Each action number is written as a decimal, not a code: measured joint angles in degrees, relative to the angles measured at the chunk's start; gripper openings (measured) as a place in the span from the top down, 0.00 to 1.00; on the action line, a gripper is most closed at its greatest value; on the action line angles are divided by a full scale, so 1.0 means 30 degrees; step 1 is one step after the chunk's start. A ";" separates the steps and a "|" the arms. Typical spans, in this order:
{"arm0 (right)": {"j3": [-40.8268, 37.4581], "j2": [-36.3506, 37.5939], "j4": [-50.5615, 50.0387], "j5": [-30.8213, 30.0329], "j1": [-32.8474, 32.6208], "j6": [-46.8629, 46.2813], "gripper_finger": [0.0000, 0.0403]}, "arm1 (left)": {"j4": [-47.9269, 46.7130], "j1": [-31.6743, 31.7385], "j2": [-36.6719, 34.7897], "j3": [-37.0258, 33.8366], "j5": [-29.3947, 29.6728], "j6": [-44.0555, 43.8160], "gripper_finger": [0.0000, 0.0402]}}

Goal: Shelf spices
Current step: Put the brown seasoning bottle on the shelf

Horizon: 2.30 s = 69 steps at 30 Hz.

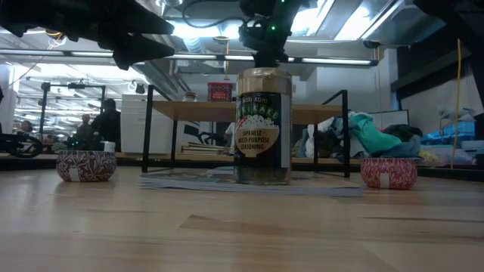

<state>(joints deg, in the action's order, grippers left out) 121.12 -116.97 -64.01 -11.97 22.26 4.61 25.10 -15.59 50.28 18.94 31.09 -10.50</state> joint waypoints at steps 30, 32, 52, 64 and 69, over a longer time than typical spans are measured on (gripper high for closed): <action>-0.0081 -0.0003 -0.0021 -0.0160 0.0765 -0.0105 1.00 | -0.0029 0.0000 0.0000 0.0000 0.0000 0.0080 0.31; -0.0081 0.0000 -0.0046 -0.0160 0.0762 -0.0113 1.00 | -0.0029 -0.0007 0.0000 0.0000 0.0000 0.0080 0.31; 0.4054 0.0007 0.0055 -0.0827 -0.5343 0.0030 0.99 | 0.0160 -0.0007 0.0000 0.0000 0.0000 0.0000 0.31; 0.3787 0.6124 0.0808 -0.7282 -1.1973 0.1825 0.99 | 0.0147 0.0000 0.0318 0.0000 -0.0447 -0.1953 0.31; 0.2985 0.7788 -0.3851 -1.0950 -1.4719 -0.2630 0.99 | -0.0017 0.0000 0.1619 0.0405 -0.0911 -0.3365 0.31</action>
<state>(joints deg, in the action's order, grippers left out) 130.08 -93.60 -75.56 -44.82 -21.90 -3.28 25.05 -15.59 55.14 20.16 28.36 -20.60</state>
